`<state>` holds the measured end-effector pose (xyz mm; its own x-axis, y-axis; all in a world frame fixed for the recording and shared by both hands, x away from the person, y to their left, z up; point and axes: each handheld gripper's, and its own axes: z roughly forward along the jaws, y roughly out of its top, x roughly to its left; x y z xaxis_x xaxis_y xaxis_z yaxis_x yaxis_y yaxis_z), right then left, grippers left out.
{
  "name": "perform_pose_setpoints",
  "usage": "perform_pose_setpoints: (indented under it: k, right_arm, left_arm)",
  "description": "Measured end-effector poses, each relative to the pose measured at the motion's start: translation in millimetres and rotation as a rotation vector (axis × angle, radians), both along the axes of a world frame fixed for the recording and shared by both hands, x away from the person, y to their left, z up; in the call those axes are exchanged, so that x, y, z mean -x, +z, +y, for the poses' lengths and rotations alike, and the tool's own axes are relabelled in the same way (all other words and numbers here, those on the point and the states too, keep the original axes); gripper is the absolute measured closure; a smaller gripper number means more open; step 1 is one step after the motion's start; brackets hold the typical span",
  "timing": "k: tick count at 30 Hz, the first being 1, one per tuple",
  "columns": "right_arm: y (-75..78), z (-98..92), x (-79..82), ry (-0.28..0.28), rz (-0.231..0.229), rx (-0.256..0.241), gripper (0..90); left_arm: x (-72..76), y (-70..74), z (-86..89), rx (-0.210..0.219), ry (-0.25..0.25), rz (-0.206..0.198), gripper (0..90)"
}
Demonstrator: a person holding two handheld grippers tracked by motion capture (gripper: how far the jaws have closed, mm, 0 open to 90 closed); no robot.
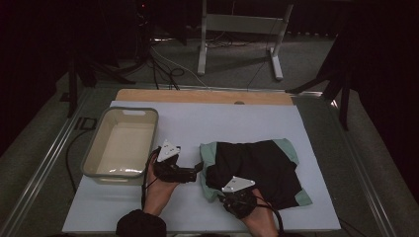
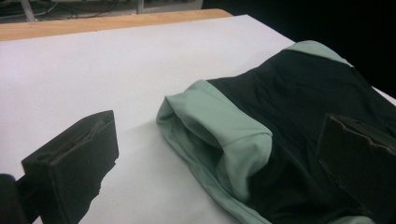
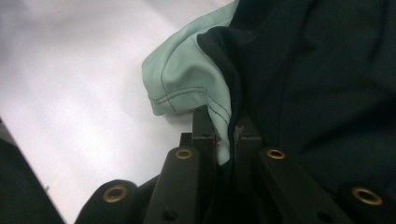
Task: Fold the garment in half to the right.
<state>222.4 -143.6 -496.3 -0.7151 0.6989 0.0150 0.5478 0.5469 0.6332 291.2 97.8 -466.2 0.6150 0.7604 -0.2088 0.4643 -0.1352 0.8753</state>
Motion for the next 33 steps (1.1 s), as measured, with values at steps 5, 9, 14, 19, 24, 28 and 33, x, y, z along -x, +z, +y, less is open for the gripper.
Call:
perform_pose_setpoints:
  k: [5, 9, 14, 19, 24, 28, 33]
  right_arm:
    - [8.2, -19.7, 7.0, -0.03, -0.005, -0.018, 83.6]
    - [12.4, -39.9, 9.3, -0.075, -0.009, -0.029, 83.6]
    - [15.3, -67.6, 9.6, -0.146, -0.01, -0.044, 83.6]
    - [17.0, -87.2, 7.6, -0.202, -0.012, -0.059, 83.6]
    - [17.5, -93.6, 4.1, -0.229, -0.016, -0.068, 83.6]
    - [17.3, -93.6, 2.8, -0.231, -0.022, -0.069, 83.6]
    - [17.7, -96.5, 0.0, -0.249, -0.025, -0.083, 83.5]
  left_arm:
    - [1.1, -0.1, -0.3, 0.01, -0.016, -0.021, 0.2]
    - [1.5, -2.0, -2.7, 0.0, -0.029, -0.046, 0.2]
    - [2.1, -5.8, -8.2, -0.003, -0.057, -0.061, 0.2]
    - [1.6, -10.8, -12.8, -0.013, -0.071, -0.057, 0.2]
    - [-1.4, -13.9, -13.7, -0.023, -0.062, -0.049, 0.2]
    - [-2.9, -14.4, -14.2, -0.005, -0.063, -0.056, 0.3]
    - [-5.0, -17.9, -17.7, -0.021, -0.077, -0.058, 0.3]
